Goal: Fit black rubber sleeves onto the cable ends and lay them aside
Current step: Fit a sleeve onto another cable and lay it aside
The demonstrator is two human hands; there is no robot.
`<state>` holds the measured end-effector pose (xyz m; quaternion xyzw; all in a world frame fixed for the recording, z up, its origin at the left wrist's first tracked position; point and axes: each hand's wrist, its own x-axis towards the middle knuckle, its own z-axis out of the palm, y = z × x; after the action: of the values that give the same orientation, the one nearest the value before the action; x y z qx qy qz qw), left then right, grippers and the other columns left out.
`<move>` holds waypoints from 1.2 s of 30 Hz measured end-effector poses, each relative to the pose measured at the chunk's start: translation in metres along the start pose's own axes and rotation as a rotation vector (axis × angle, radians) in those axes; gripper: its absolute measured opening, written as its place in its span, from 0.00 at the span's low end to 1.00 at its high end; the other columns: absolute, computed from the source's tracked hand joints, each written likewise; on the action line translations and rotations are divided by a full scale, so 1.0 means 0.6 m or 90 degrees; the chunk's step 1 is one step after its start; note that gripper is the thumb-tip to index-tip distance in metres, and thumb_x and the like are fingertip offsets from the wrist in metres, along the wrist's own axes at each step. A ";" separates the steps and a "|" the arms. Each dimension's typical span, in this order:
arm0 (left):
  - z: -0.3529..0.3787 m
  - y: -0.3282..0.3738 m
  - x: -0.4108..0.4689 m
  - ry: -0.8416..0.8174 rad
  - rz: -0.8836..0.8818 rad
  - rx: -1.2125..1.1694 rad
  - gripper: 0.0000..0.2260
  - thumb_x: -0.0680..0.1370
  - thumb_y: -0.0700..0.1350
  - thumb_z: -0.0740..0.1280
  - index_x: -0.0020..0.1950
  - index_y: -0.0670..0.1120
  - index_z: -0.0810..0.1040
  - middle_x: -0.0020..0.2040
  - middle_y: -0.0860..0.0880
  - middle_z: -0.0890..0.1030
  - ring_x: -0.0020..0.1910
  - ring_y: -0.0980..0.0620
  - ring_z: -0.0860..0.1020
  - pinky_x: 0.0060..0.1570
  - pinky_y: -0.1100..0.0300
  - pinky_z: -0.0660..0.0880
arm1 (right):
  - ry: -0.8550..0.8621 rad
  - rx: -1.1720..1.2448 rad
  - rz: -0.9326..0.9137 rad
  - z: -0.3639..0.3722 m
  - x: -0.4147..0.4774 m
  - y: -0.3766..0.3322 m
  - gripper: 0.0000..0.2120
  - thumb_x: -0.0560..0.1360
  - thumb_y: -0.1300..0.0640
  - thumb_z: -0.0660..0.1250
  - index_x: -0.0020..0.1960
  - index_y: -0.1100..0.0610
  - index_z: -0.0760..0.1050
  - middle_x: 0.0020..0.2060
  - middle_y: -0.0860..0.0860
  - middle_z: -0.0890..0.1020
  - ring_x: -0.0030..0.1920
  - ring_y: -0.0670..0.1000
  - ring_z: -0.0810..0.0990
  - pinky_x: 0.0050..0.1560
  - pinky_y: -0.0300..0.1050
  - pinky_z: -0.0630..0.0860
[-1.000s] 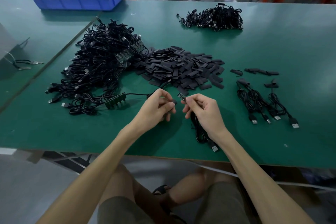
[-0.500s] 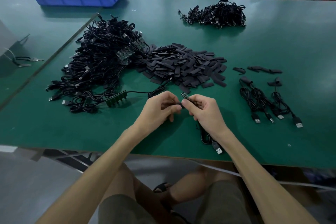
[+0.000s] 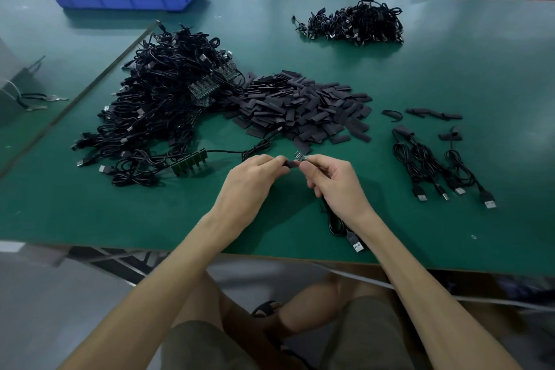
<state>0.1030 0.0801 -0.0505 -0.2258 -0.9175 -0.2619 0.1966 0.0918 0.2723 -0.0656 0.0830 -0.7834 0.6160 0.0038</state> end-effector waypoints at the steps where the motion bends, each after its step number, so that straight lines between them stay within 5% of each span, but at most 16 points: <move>1: -0.005 -0.005 0.004 0.010 -0.005 -0.013 0.07 0.82 0.41 0.68 0.56 0.39 0.82 0.45 0.45 0.82 0.41 0.44 0.78 0.41 0.45 0.77 | -0.008 -0.003 0.000 0.000 0.001 0.000 0.09 0.83 0.54 0.67 0.58 0.56 0.83 0.31 0.45 0.77 0.31 0.47 0.72 0.37 0.41 0.71; 8: -0.011 -0.016 0.000 0.023 0.020 -0.016 0.07 0.81 0.39 0.70 0.56 0.38 0.83 0.47 0.42 0.83 0.42 0.41 0.81 0.42 0.44 0.80 | -0.052 -0.015 -0.013 -0.001 -0.001 -0.005 0.10 0.85 0.57 0.64 0.62 0.50 0.82 0.34 0.45 0.79 0.33 0.47 0.73 0.40 0.43 0.73; 18: -0.017 -0.014 -0.002 0.013 0.058 0.019 0.06 0.80 0.39 0.70 0.55 0.39 0.83 0.47 0.44 0.83 0.43 0.44 0.81 0.42 0.48 0.80 | -0.041 0.059 -0.029 -0.008 -0.004 -0.003 0.05 0.81 0.59 0.70 0.51 0.61 0.78 0.35 0.54 0.85 0.30 0.52 0.77 0.38 0.43 0.76; 36: -0.021 -0.021 -0.002 -0.085 0.068 -0.054 0.10 0.80 0.33 0.66 0.60 0.39 0.83 0.51 0.43 0.82 0.48 0.44 0.81 0.48 0.46 0.80 | -0.038 0.049 -0.031 -0.009 -0.004 0.006 0.04 0.80 0.60 0.72 0.48 0.59 0.79 0.35 0.55 0.85 0.28 0.53 0.78 0.38 0.43 0.78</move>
<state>0.1006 0.0626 -0.0462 -0.2995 -0.9034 -0.2738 0.1389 0.0933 0.2785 -0.0680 0.1206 -0.7567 0.6425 -0.0076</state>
